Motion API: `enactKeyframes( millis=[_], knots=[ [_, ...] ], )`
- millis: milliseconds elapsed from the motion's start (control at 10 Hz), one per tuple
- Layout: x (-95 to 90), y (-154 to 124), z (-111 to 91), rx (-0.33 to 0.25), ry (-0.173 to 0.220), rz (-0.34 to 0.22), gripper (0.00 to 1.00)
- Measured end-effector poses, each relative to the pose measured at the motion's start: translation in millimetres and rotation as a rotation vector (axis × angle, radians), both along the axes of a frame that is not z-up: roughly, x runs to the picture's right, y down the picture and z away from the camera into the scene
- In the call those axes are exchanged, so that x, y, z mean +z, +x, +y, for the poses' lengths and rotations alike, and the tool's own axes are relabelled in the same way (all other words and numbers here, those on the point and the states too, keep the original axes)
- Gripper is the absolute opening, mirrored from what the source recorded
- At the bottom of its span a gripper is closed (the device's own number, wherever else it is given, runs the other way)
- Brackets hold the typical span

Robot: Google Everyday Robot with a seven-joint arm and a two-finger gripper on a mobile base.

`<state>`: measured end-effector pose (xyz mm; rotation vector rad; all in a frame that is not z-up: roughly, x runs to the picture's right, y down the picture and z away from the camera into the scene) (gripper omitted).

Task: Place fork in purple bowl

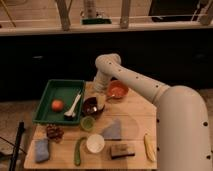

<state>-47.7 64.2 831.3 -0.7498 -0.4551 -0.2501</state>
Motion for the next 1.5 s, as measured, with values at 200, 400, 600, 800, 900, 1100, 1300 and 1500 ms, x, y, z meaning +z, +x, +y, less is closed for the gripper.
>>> enactKeyframes(
  millis=[200,400,600,800,900,1100,1300,1500],
  knots=[
    [0.6,-0.5,0.8,0.000,-0.002,-0.002,0.80],
    [1.4,-0.9,1.5,-0.001,-0.005,-0.006,0.80],
    [2.3,-1.1,1.9,-0.001,-0.006,-0.009,0.80],
    [2.6,-0.3,2.3,-0.002,-0.007,-0.011,0.80],
    [2.5,1.4,2.6,-0.001,-0.006,-0.011,0.80],
    [3.2,2.5,3.0,0.003,-0.004,-0.016,0.80],
    [3.8,3.8,3.8,0.005,0.003,-0.027,0.80],
    [3.4,5.2,3.8,0.005,0.010,-0.037,0.80]
  ],
)
